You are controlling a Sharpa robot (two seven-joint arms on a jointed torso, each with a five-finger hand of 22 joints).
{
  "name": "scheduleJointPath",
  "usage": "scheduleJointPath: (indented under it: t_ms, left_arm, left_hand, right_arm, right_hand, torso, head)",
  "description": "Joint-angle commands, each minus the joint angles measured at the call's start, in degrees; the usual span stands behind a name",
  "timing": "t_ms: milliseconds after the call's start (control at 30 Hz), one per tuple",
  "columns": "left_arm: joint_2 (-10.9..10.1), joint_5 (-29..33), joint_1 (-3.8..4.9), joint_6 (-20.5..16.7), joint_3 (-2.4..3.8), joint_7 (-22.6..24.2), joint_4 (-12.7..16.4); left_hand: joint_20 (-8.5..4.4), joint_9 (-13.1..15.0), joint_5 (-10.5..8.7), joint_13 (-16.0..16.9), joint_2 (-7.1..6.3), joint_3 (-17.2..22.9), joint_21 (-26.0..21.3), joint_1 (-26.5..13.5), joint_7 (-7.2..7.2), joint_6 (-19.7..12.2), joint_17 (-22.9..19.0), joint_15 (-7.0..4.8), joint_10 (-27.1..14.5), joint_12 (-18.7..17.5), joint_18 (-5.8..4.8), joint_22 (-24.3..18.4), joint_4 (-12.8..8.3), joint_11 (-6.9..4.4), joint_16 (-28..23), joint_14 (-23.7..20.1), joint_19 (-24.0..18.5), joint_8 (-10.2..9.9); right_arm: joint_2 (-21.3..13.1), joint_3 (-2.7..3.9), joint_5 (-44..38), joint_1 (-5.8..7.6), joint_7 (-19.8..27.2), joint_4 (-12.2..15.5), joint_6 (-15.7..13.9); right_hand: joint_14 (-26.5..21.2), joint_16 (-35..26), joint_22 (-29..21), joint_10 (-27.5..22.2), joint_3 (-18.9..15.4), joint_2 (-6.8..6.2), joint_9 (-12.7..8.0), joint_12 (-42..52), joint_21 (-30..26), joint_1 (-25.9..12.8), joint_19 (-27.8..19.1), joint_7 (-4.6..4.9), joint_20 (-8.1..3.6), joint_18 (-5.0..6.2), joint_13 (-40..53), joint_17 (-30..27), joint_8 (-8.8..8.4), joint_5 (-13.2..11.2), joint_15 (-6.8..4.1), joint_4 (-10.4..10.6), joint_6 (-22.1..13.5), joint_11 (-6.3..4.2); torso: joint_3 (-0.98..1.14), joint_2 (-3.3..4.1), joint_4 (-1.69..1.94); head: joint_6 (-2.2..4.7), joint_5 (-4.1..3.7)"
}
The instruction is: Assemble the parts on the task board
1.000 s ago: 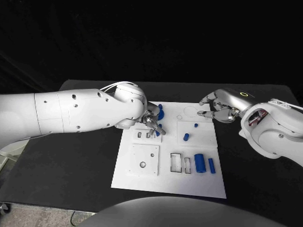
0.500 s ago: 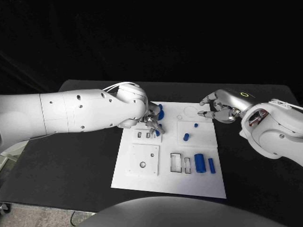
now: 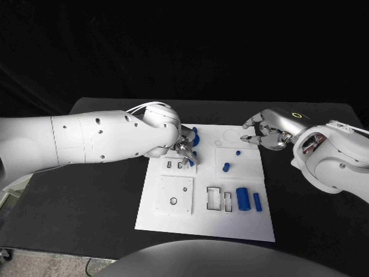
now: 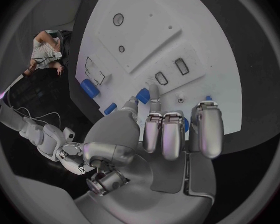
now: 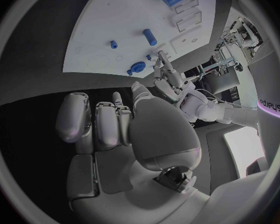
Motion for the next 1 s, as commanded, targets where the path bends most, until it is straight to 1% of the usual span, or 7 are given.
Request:
scheduleJointPath:
  t_ms: [33,133,300,467,667,867,1000]
  left_arm:
    - [0.2,-0.5,-0.06,1.1,0.01,0.6,-0.1]
    - [0.3,-0.5,-0.08,1.1,0.01,0.6,-0.1]
    - [0.3,-0.6,-0.10,1.1,0.01,0.6,-0.1]
    - [0.4,-0.9,-0.11,1.0,0.01,0.7,-0.1]
    - [0.3,-1.9,-0.12,0.9,0.01,0.8,0.0]
    - [0.2,-2.0,-0.13,0.9,0.01,0.8,0.1]
    - [-0.1,-1.8,-0.14,0.8,0.01,0.9,0.3]
  left_hand:
    - [-0.31,-0.1,0.28,15.1,-0.16,0.1,-0.3,0.6,0.10,0.4,15.1,-0.03,6.0,0.1,1.06,4.4,-0.4,-0.23,0.1,6.0,-0.2,-0.2]
    - [-0.34,-0.1,0.82,15.1,-0.39,0.6,-0.4,1.0,0.04,0.6,15.1,-0.07,6.0,0.1,1.08,4.3,-1.1,-0.28,0.1,6.0,-0.3,-0.5]
    - [-0.40,-0.2,1.94,15.1,-0.74,1.6,-0.5,1.8,-0.03,0.8,15.1,-0.12,6.0,0.1,1.08,4.3,-2.1,-0.34,0.1,6.0,-0.2,-0.9]
    - [-0.47,-0.3,3.73,15.1,-1.31,2.8,-0.5,2.6,-0.19,1.3,15.1,-0.22,6.0,0.1,1.06,4.5,-3.4,-0.46,0.1,6.0,-0.2,-1.3]
    - [-0.59,-0.3,5.11,15.1,-1.85,4.1,-0.5,3.3,-0.38,1.7,15.1,-0.34,6.0,0.1,1.06,4.5,-4.5,-0.63,0.1,6.0,-0.1,-1.6]
    - [-0.78,-0.4,8.29,15.1,-2.44,6.7,-0.7,4.5,-0.62,2.0,15.1,-0.53,6.0,0.1,1.07,4.6,-6.3,-0.84,0.1,6.0,-0.1,-2.2]
    - [-0.91,-0.4,10.68,15.1,-2.89,9.4,-0.7,5.4,-0.75,2.3,15.1,-0.66,6.0,0.1,1.07,4.7,-7.9,-0.98,0.1,6.0,-0.1,-2.5]
  right_arm:
    - [0.0,0.02,-0.2,-0.01,-0.4,-0.1,0.4]
    - [0.1,0.01,-0.2,-0.01,-0.3,-0.2,0.4]
    - [0.1,0.01,-0.1,-0.04,-0.3,-0.3,0.4]
    - [0.2,0.01,-0.1,-0.08,-0.2,-0.4,0.5]
    - [0.3,0.01,0.0,-0.10,-0.1,-0.5,0.6]
    - [0.4,0.00,0.0,-0.12,-0.1,-0.6,0.7]
    - [0.4,0.00,0.0,-0.12,-0.1,-0.6,0.7]
  right_hand:
    - [2.3,-0.3,6.7,0.2,0.4,0.04,-0.1,-0.3,-0.4,0.6,-0.1,-0.04,0.07,0.33,-6.4,-0.1,-0.30,0.5,0.06,-0.1,0.2,-0.17]
    - [2.3,-0.3,6.7,0.2,0.4,0.03,-0.1,-0.3,-0.4,0.6,-0.1,-0.04,0.07,0.33,-6.4,-0.1,-0.30,0.5,0.06,-0.1,0.2,-0.17]
    - [2.3,-0.3,6.7,0.2,0.6,-0.02,-0.2,-0.3,-0.5,0.8,0.0,-0.05,0.07,0.34,-6.4,-0.1,-0.34,0.8,0.05,-0.2,0.2,-0.18]
    - [2.3,-0.3,6.7,0.2,0.8,-0.05,-0.2,-0.3,-0.5,0.9,0.0,-0.05,0.07,0.34,-6.4,-0.1,-0.37,1.2,0.04,-0.3,0.3,-0.18]
    - [2.3,-0.3,6.7,0.1,1.5,-0.21,-0.4,-0.5,-0.8,1.3,-0.1,-0.04,0.05,0.37,-6.6,-0.2,-0.47,2.6,0.03,-0.6,0.4,-0.19]
    - [2.3,-0.3,6.7,0.0,2.0,-0.33,-0.6,-0.6,-0.9,1.6,-0.1,-0.03,0.05,0.39,-6.7,-0.3,-0.53,3.4,0.03,-0.9,0.5,-0.20]
    - [2.3,-0.3,6.7,0.0,2.2,-0.36,-0.6,-0.6,-1.0,1.6,-0.1,-0.03,0.04,0.40,-6.7,-0.3,-0.54,3.6,0.02,-0.9,0.5,-0.20]
  torso:
    - [0.01,-0.01,-0.01]
    - [0.03,-0.02,0.00]
    - [0.01,-0.01,-0.02]
    - [0.00,0.00,-0.01]
    - [0.00,-0.01,-0.01]
    - [0.00,-0.01,0.00]
    - [-0.01,-0.04,0.01]
  head:
    - [0.01,0.03]
    - [0.01,0.06]
    - [0.01,0.01]
    - [0.01,0.03]
    - [0.01,0.08]
    - [0.01,0.10]
    - [0.01,0.03]
